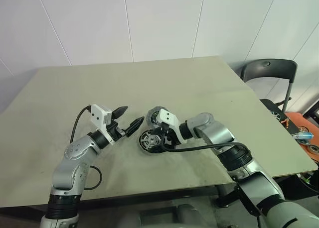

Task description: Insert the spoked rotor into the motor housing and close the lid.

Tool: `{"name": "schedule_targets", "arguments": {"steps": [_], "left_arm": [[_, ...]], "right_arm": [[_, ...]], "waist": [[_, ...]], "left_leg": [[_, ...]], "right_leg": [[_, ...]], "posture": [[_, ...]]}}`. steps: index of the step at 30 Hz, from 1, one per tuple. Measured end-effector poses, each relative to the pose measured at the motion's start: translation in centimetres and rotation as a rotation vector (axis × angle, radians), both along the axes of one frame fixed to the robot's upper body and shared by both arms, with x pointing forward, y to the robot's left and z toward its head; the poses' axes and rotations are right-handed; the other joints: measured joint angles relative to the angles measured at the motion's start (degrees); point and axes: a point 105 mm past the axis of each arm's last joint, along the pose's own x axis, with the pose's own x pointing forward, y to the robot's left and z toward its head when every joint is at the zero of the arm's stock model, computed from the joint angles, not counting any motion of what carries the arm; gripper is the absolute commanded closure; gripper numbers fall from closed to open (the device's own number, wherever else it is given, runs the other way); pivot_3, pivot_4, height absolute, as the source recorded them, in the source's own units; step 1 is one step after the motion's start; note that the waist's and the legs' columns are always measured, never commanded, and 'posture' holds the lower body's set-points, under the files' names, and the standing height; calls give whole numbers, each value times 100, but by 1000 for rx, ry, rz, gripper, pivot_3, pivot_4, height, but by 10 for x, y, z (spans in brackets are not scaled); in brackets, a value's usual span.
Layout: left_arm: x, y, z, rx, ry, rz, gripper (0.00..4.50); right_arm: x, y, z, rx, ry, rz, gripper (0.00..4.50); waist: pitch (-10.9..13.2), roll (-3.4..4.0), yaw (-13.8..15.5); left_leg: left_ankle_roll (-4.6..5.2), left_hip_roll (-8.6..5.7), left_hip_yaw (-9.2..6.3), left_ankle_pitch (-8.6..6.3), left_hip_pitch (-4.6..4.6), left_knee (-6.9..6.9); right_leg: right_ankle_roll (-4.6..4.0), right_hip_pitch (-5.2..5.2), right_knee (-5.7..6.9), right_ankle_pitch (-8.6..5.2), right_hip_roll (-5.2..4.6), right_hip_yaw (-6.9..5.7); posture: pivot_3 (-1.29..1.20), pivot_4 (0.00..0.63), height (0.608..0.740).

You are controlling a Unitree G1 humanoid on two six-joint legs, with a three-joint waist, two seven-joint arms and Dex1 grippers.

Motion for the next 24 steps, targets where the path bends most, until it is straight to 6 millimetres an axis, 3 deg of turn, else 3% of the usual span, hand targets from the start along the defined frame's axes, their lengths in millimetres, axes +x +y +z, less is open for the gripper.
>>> {"name": "schedule_targets", "arguments": {"steps": [3,8,14,24], "left_arm": [[0,-2,3,2,-1,-6,0],[-1,-3,7,5,-13,-6,0],[-1,-4,6,6,-6,-11,0],[2,-3,3,5,-2,-16,0]], "right_arm": [[5,-6,4,-15,-39,-3,259],[8,-34,-2,-139,-92,24,259],[-1,-42,-3,-187,-88,98,259],[1,-39,-9,-228,-122,96,259]], "waist": [[0,0,6],[0,0,102],[1,0,139],[1,0,142]], "left_leg": [[0,0,-3,0,-34,2],[0,-4,0,0,-51,5],[0,-3,0,0,-49,10],[1,-3,1,0,-47,12]], "right_leg": [[-10,-30,0,8,-1,-1],[-17,-44,-3,16,-4,-1],[-4,-40,-1,7,-1,-3],[-10,-38,-1,11,-2,-2]], "posture": [[0,0,740],[0,0,740],[0,0,740],[0,0,740]]}}
